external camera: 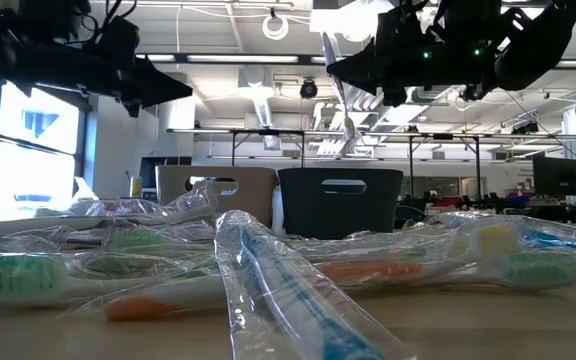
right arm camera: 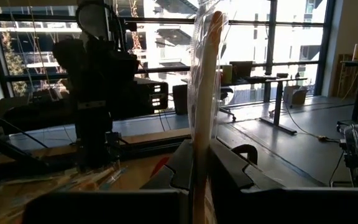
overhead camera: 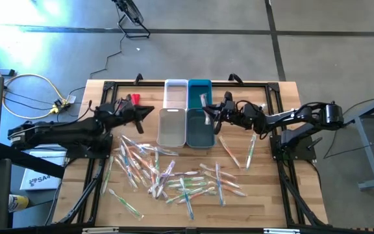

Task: Pick & Place Toothbrushes
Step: Put the orange toothbrush into the transparent bin

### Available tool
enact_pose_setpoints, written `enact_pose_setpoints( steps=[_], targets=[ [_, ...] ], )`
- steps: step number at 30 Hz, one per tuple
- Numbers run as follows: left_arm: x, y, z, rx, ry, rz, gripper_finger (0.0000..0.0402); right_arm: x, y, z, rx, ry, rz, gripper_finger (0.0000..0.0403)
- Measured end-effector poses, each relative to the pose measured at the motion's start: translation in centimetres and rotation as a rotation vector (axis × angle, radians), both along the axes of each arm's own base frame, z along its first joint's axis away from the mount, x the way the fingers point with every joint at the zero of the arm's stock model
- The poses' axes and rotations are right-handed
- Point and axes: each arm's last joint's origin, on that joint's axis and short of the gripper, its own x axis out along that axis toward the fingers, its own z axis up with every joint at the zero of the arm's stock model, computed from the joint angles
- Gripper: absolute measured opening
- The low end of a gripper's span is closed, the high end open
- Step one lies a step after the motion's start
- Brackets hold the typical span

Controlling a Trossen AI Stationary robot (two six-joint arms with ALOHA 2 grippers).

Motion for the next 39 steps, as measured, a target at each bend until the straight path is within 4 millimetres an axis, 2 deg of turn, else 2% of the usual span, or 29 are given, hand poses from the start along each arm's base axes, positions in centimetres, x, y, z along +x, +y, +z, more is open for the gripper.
enact_pose_setpoints(
  steps=[7, 19, 26, 30, 35, 39],
  targets=[
    [2.1, 1.3, 0.7, 0.026, -0.033, -0.112, 0.0, 0.0, 0.0, 0.0, 0.001, 0.004, 0.0, 0.002],
    [7.8, 3.6, 2.4, 0.076, 0.05, -0.189, 0.0, 0.1, 0.0, -0.5, 0.045, 0.04, 0.004, 0.002],
    [10.9, 4.5, 3.9, 0.095, 0.028, -0.35, 0.0, 0.1, 0.0, -1.0, 0.071, 0.083, 0.004, 0.002],
    [12.3, 5.0, 4.5, 0.098, 0.024, -0.383, 0.0, 0.1, 0.0, -1.1, 0.073, 0.093, 0.007, 0.002],
    [13.7, 5.6, 4.3, 0.044, 0.029, -0.388, 0.0002, 0.1, 0.0, -1.2, 0.076, 0.108, 0.007, 0.002],
    [14.8, 6.1, 3.9, 0.004, 0.035, -0.391, 0.0026, 0.1, 0.0, -1.4, 0.074, 0.126, 0.006, 0.002]
  ],
)
